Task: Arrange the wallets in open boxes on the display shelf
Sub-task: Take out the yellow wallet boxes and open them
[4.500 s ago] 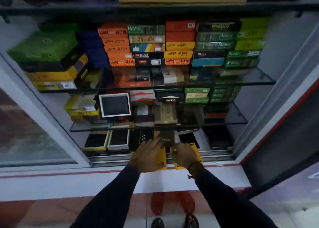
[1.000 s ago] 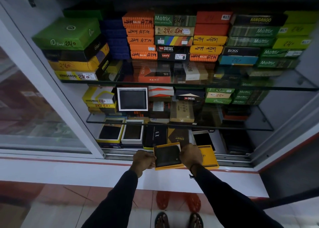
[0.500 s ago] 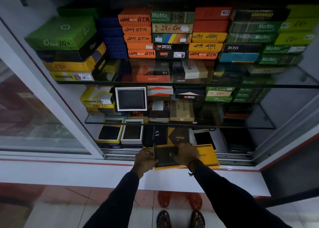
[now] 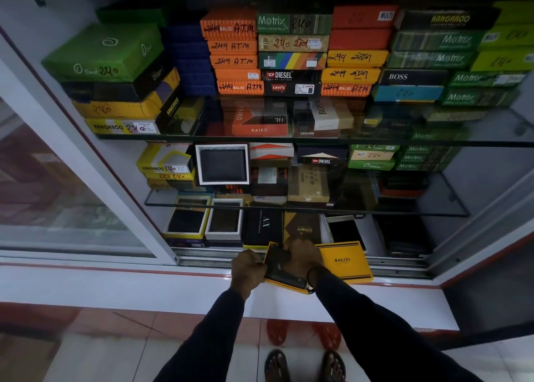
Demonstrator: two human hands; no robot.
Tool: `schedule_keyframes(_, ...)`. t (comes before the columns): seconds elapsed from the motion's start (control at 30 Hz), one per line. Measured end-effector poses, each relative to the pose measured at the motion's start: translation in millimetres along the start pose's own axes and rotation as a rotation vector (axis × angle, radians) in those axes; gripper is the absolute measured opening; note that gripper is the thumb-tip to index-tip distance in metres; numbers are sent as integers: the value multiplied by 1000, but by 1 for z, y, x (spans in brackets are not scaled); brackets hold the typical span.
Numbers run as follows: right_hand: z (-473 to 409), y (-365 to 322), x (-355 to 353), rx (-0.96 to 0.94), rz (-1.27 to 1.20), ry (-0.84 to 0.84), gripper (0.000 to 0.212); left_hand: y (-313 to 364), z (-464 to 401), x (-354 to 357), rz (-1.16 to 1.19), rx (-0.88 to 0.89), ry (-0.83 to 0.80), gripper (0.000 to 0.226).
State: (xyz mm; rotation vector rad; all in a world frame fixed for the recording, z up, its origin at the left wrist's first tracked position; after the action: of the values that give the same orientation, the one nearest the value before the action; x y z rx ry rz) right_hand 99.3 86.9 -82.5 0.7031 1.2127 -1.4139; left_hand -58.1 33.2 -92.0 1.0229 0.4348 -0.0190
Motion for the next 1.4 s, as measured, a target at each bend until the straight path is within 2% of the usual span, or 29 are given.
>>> schedule_keyframes(0.07, 1, -2, -2, -32, 49, -44, 53, -2, -3, 3, -40, 2, 8, 10)
schedule_keyframes(0.23, 9, -3, -6, -87, 267, -71, 74, 2, 2, 3, -21, -46, 13, 11)
schedule_keyframes(0.43, 15, -10, -9, -161, 332, 57, 75, -11, -10, 5, -132, -51, -52, 20)
schedule_keyframes(0.53, 13, -13, -12, -175, 301, 76, 70, -7, -3, 3, -117, -31, -34, 12)
schedule_keyframes(0.63, 12, -16, -19, -206, 287, 104, 58, -11, -5, 3, 31, -109, -57, 7)
schedule_keyframes(0.77, 10, -10, -29, -175, 63, 45, 44, -12, -4, -3, 236, -206, -57, 10)
schedule_keyframes(0.87, 3, 1, -40, -154, -228, -21, 34, -10, 0, -7, 303, -192, -108, 15)
schedule_keyframes(0.97, -5, 14, -58, -143, -415, -59, 29, -4, 2, -11, 341, -137, -135, 10)
schedule_keyframes(1.0, -6, 18, -64, -133, -468, -71, 30, -2, 2, -13, 362, -108, -156, 15)
schedule_keyframes(1.07, -5, 24, -77, -117, -579, -100, 33, 7, 3, -15, 379, 5, -275, 42)
schedule_keyframes(1.17, 2, 26, -85, -58, -763, -244, 36, 27, 9, -19, 204, 223, -442, 87)
schedule_keyframes(1.23, 6, 27, -83, -19, -852, -348, 34, 43, 15, -22, 121, 297, -517, 94)
schedule_keyframes(1.4, 18, 35, -74, 13, -938, -517, 29, 59, 35, -37, 112, 299, -667, 87)
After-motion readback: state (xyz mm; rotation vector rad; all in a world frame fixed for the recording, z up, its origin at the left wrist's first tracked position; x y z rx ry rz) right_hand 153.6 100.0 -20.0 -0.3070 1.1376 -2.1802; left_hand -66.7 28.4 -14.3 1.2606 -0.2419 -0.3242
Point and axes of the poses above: each hand's wrist, its own z-axis away from the middle knuckle, its own x-axis out of the palm, y = z × x, the point moved 4 cm from there along -z, towards the middle knuckle, and after that the axes turned 7 degrees about z, right-handed, at the moved point
